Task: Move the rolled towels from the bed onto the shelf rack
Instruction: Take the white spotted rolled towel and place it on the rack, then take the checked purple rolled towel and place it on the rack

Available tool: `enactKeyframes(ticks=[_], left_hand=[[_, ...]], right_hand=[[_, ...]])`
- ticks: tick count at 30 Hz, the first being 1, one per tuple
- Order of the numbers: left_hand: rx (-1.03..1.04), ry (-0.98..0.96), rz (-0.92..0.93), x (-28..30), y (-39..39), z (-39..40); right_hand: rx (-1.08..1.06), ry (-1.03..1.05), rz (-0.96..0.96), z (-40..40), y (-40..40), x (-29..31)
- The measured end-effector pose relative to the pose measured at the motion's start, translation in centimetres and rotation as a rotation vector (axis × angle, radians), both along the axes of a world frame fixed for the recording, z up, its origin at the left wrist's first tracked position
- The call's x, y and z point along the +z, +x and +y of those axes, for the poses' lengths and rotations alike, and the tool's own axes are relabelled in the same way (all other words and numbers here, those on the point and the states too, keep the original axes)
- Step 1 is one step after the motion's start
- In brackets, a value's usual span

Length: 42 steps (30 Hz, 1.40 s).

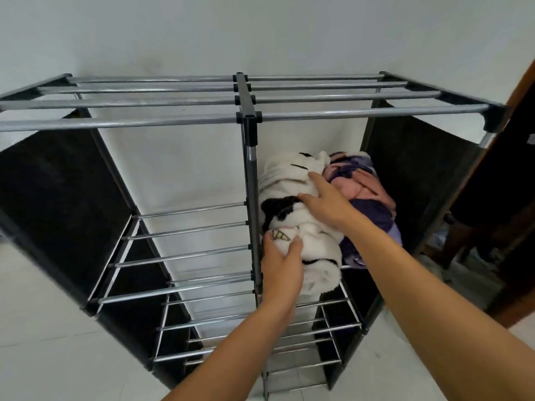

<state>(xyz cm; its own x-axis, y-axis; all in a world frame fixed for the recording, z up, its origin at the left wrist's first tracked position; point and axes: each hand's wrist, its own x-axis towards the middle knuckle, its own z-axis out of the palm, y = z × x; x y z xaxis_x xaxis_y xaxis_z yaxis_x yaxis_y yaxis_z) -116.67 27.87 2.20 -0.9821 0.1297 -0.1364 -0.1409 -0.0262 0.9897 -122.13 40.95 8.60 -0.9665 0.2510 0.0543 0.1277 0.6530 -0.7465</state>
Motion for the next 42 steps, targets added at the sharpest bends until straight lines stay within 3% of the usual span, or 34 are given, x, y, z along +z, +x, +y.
enactKeyframes(ticks=[10,16,18,20,23,26,30,35,42], left_hand=[[-0.112,-0.064,0.138,0.8,1.9,-0.8],[-0.336,-0.114,0.615,0.0,8.2,0.7],[-0.486,-0.195,0.558,-1.1,7.6,3.3],[-0.764,-0.362,0.465,-2.9,7.9,6.1],[-1.196,-0.641,0.552,-5.7,13.7,9.2],[-1.596,-0.739,0.616,-7.9,22.9,10.1],[-1.912,-0.729,0.625,-9.7,36.2,7.9],[-2.219,-0.589,0.682,-11.6,51.8,2.8],[-2.706,-0.495,0.683,-11.9,71.7,-7.8]], right_hand=[[-0.054,0.060,0.059,-0.7,4.3,-0.2],[-0.260,-0.117,0.078,3.1,15.5,-3.7],[-0.419,-0.156,0.043,4.0,20.1,-5.0],[-0.619,-0.218,0.050,4.5,25.2,-7.0],[-0.897,-0.421,0.089,2.9,34.2,-10.5],[-1.179,-0.620,0.114,-1.6,44.2,-14.0],[-1.527,-0.775,0.185,-9.2,57.1,-17.2],[-1.862,-0.822,0.317,-20.9,70.9,-18.5],[-2.450,-0.810,0.673,-38.1,84.2,-18.7]])
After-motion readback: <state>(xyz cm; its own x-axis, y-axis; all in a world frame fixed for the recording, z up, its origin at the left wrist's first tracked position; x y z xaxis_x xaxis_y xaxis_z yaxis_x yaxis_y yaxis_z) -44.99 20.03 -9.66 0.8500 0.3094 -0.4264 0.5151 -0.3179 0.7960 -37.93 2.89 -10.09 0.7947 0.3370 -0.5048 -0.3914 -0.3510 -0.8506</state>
